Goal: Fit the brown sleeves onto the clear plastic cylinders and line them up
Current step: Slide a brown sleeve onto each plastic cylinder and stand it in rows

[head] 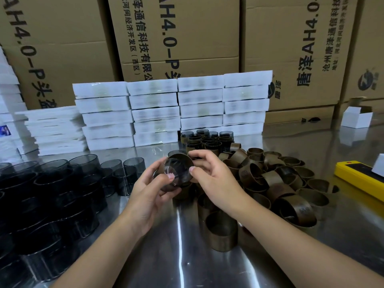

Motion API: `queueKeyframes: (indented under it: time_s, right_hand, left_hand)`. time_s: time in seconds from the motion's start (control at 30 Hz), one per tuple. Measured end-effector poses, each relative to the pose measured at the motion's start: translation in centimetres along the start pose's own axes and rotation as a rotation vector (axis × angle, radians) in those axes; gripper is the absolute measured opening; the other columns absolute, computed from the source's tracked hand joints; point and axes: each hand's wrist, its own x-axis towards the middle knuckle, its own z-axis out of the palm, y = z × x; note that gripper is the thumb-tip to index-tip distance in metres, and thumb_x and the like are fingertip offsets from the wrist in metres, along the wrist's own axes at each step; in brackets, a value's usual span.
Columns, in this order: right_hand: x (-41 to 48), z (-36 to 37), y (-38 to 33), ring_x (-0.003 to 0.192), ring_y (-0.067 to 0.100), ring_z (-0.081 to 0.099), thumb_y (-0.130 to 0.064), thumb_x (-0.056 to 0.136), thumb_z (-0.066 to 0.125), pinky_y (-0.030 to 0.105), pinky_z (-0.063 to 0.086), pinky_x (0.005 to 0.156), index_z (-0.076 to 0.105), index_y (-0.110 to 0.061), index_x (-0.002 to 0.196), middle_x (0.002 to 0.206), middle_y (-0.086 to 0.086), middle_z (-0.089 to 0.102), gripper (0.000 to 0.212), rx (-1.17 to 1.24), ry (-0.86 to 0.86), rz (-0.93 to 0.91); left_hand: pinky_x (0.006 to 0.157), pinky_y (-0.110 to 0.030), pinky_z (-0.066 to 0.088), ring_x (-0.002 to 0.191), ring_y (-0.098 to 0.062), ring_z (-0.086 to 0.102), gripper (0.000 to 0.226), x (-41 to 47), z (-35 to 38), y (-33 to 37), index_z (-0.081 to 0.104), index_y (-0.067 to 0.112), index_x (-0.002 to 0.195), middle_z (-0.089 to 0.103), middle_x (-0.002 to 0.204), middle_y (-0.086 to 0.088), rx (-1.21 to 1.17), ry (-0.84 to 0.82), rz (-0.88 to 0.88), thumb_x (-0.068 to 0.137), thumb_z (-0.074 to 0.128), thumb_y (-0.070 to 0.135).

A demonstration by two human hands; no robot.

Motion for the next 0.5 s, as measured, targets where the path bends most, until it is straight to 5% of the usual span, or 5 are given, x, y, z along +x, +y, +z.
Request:
queueKeyframes:
  time_s: [0.13, 0.3, 0.4, 0.5]
  right_hand:
    - [-0.02, -0.19, 0.05, 0.08, 0.01, 0.064, -0.013, 0.09, 0.054, 0.026, 0.052, 0.076, 0.057, -0.041, 0.093, 0.091, 0.0, 0.069, 0.028, -0.044, 0.032, -0.044]
    - [0.03, -0.14, 0.22, 0.075, 0.009, 0.064, -0.009, 0.092, 0.051, 0.025, 0.048, 0.071, 0.057, -0.039, 0.091, 0.089, 0.001, 0.07, 0.03, -0.045, 0.038, -0.028]
    - [-0.04, -0.09, 0.21, 0.073, 0.012, 0.064, -0.006, 0.093, 0.048, 0.03, 0.049, 0.071, 0.056, -0.037, 0.094, 0.089, 0.002, 0.071, 0.032, -0.05, 0.033, -0.023]
    - [-0.13, -0.14, 0.15, 0.082, 0.034, 0.064, -0.005, 0.095, 0.045, 0.045, 0.052, 0.076, 0.054, -0.037, 0.097, 0.09, 0.004, 0.072, 0.033, -0.074, 0.018, -0.019]
  left_hand:
    - [0.083, -0.041, 0.058, 0.096, -0.027, 0.069, 0.054, -0.03, -0.13, 0.04, 0.065, 0.018, 0.119, 0.073, 0.104, -0.008, 0.03, 0.014, 0.021, 0.066, 0.065, 0.012]
    - [0.084, -0.044, 0.058, 0.09, -0.023, 0.069, 0.05, -0.04, -0.25, 0.03, 0.069, 0.02, 0.112, 0.072, 0.097, -0.006, 0.035, 0.039, 0.013, 0.064, 0.068, 0.01]
    - [0.084, -0.045, 0.058, 0.091, -0.025, 0.069, 0.046, -0.08, -0.24, 0.0, 0.073, 0.024, 0.105, 0.071, 0.099, -0.01, 0.019, 0.058, -0.001, 0.063, 0.069, 0.007]
    - [0.083, -0.044, 0.058, 0.091, -0.025, 0.069, 0.044, -0.15, -0.2, 0.12, 0.073, 0.026, 0.101, 0.071, 0.097, -0.009, 0.008, 0.063, -0.003, 0.062, 0.069, 0.006]
